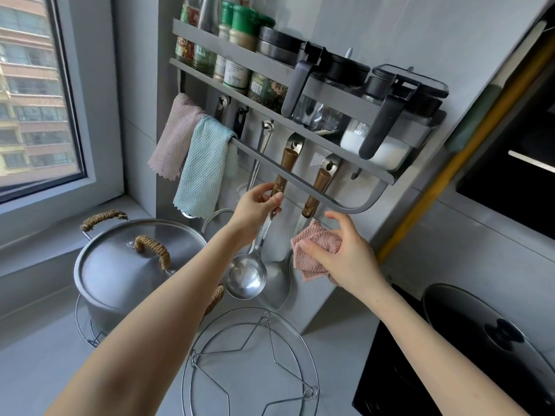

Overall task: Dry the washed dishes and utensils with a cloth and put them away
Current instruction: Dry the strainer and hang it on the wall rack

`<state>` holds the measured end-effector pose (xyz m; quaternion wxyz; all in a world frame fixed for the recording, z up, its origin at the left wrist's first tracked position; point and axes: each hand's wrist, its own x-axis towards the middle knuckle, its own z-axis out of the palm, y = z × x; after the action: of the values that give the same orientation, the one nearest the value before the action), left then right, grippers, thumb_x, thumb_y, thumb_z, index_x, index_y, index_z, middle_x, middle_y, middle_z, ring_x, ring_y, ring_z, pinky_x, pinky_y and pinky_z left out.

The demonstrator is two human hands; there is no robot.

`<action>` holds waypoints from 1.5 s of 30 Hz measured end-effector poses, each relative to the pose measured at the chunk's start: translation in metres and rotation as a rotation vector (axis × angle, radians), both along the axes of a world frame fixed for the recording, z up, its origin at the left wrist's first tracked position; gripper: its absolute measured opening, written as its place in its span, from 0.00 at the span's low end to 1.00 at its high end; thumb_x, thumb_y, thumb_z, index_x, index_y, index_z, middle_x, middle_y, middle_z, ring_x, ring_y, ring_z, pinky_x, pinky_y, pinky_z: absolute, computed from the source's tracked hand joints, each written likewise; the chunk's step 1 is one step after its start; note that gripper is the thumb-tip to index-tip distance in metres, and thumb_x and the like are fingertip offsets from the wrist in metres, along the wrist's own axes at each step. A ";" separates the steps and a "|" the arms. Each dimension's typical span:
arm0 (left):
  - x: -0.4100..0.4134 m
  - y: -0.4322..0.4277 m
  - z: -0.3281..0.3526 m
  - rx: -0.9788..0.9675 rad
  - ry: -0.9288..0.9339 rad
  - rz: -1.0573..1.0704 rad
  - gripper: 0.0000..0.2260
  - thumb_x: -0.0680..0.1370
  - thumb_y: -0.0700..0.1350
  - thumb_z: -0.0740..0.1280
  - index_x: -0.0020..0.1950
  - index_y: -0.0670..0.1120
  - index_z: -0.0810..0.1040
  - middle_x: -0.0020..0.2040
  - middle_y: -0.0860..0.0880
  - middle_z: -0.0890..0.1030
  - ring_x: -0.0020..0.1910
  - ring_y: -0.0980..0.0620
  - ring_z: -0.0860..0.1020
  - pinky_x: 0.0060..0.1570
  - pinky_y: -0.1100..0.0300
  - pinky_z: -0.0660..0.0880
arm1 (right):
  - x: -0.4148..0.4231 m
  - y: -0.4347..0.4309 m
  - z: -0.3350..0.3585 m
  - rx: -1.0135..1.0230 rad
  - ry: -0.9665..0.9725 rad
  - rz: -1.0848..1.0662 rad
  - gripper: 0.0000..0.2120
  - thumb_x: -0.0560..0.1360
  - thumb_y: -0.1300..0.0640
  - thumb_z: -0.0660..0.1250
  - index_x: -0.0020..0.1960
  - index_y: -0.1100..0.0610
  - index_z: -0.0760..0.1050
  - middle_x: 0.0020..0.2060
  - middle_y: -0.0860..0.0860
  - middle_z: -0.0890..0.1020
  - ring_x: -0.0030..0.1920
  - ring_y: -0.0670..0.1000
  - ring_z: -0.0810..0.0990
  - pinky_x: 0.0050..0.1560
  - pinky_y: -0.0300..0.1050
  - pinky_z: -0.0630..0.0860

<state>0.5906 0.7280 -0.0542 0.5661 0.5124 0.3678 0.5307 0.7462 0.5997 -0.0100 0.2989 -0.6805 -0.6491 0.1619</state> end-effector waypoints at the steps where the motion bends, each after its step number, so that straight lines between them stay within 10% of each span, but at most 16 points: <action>1: 0.000 0.000 0.000 0.001 0.013 0.011 0.18 0.77 0.40 0.67 0.67 0.38 0.72 0.38 0.47 0.76 0.37 0.52 0.76 0.42 0.59 0.73 | -0.001 0.000 0.000 -0.004 0.000 0.001 0.35 0.68 0.38 0.71 0.69 0.46 0.61 0.58 0.52 0.79 0.56 0.53 0.79 0.53 0.54 0.79; 6: -0.006 -0.014 0.005 0.002 0.037 0.110 0.17 0.76 0.42 0.69 0.65 0.46 0.75 0.42 0.52 0.80 0.36 0.63 0.79 0.35 0.72 0.73 | -0.005 -0.005 0.003 -0.020 0.029 0.026 0.35 0.68 0.39 0.71 0.69 0.46 0.60 0.61 0.52 0.77 0.58 0.54 0.78 0.54 0.56 0.79; 11: -0.049 -0.070 0.004 -0.052 0.082 0.156 0.14 0.77 0.44 0.67 0.63 0.48 0.76 0.51 0.48 0.81 0.51 0.53 0.79 0.53 0.58 0.75 | -0.020 -0.024 0.002 -0.001 0.022 0.109 0.34 0.69 0.39 0.71 0.69 0.46 0.60 0.56 0.50 0.79 0.55 0.53 0.79 0.55 0.56 0.77; 17: -0.160 -0.188 -0.021 -0.179 0.087 0.494 0.09 0.77 0.36 0.65 0.52 0.47 0.80 0.41 0.47 0.82 0.39 0.53 0.79 0.44 0.61 0.77 | -0.081 -0.050 -0.020 -0.035 0.043 0.346 0.36 0.67 0.38 0.72 0.69 0.44 0.61 0.54 0.49 0.80 0.52 0.51 0.79 0.54 0.51 0.77; 28: -0.316 -0.442 -0.099 -0.693 0.731 1.235 0.10 0.74 0.37 0.64 0.49 0.42 0.83 0.43 0.42 0.83 0.45 0.42 0.80 0.49 0.51 0.75 | -0.241 -0.120 -0.084 -0.231 0.110 0.844 0.35 0.66 0.40 0.74 0.68 0.44 0.63 0.52 0.51 0.81 0.51 0.55 0.80 0.53 0.56 0.77; 34: -0.260 -0.504 -0.145 -0.774 1.039 1.176 0.07 0.76 0.44 0.64 0.44 0.44 0.80 0.43 0.46 0.82 0.46 0.44 0.79 0.42 0.53 0.75 | -0.276 -0.160 -0.125 -0.401 0.110 0.937 0.33 0.66 0.40 0.74 0.67 0.42 0.64 0.47 0.47 0.80 0.38 0.53 0.81 0.43 0.52 0.80; 39: -0.209 -0.485 -0.178 -0.809 1.453 0.699 0.09 0.77 0.49 0.62 0.47 0.44 0.77 0.48 0.45 0.80 0.49 0.44 0.78 0.44 0.55 0.71 | -0.273 -0.174 -0.144 -0.478 0.126 0.910 0.32 0.65 0.40 0.74 0.65 0.40 0.64 0.45 0.45 0.80 0.35 0.54 0.82 0.37 0.52 0.81; 43: -0.192 -0.463 -0.186 -0.846 1.459 0.471 0.17 0.57 0.50 0.80 0.36 0.43 0.79 0.34 0.44 0.81 0.33 0.51 0.81 0.29 0.63 0.73 | -0.256 -0.177 -0.156 -0.524 0.132 0.851 0.31 0.65 0.40 0.74 0.64 0.39 0.65 0.46 0.45 0.80 0.32 0.54 0.82 0.35 0.49 0.79; 45: -0.189 -0.457 -0.194 -0.924 1.388 0.541 0.10 0.70 0.41 0.71 0.49 0.42 0.76 0.47 0.43 0.81 0.46 0.49 0.81 0.41 0.61 0.74 | -0.245 -0.178 -0.162 -0.535 0.119 0.816 0.29 0.65 0.40 0.74 0.63 0.39 0.67 0.46 0.45 0.80 0.37 0.52 0.81 0.37 0.48 0.79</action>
<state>0.4013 0.2707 -0.2480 0.2199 0.3342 0.9164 0.0131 0.5013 0.4221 -0.1715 0.0624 -0.4131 -0.7804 0.4653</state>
